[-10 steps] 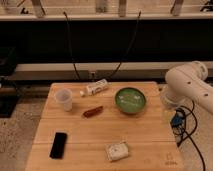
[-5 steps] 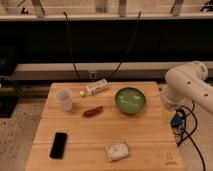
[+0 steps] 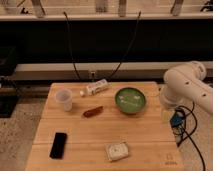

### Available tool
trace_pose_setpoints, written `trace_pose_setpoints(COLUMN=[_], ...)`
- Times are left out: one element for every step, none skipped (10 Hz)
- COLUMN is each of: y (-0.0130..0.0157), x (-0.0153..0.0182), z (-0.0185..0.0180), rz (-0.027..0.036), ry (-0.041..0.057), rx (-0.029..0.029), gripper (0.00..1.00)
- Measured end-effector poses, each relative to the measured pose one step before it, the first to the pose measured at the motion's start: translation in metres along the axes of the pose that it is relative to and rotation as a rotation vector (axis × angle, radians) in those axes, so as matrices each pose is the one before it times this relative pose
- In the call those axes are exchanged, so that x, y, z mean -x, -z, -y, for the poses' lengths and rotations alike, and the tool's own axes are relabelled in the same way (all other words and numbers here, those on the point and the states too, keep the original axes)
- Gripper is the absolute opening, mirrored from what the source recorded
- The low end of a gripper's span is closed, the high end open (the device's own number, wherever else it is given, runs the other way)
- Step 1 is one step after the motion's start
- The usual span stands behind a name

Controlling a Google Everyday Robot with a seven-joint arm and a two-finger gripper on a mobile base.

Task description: Place the pepper on the white sponge

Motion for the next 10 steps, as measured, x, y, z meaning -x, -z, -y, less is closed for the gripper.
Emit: trace_pose_setpoints(y=[-0.00137, -0.00092, -0.00096, -0.00088, -0.00052, -0.00082, -0.00116, -0.00046, 0.00010, 0.00014], x=[0.02245, 0.01056, 0.00785, 0.00465, 0.00313, 0.00684, 0.01162, 0.01550, 0.00826, 0.00656], z=[0.00509, 0.00256, 0.00309, 0.00246, 0.00238, 0.00361, 0.00443, 0.00670, 0.00377, 0.00360], rz=[-0.00004, -0.00227, -0.00269, -0.00399, -0.00439, -0.00610, -0.00081, -0.00174, -0.00473, -0.00381], ry=[0.02556, 0.01412, 0.01594, 0.01322, 0.01342, 0.01851, 0.01565, 0.02592, 0.01670, 0.01602], rx=[-0.00799, -0.00415, -0.00516, -0.00368, -0.00262, -0.00298, -0.00191, -0.00501, -0.00128, -0.00229], gripper=[0.80, 0.80, 0.80, 0.80, 0.80, 0.80, 0.80, 0.80, 0.80, 0.80])
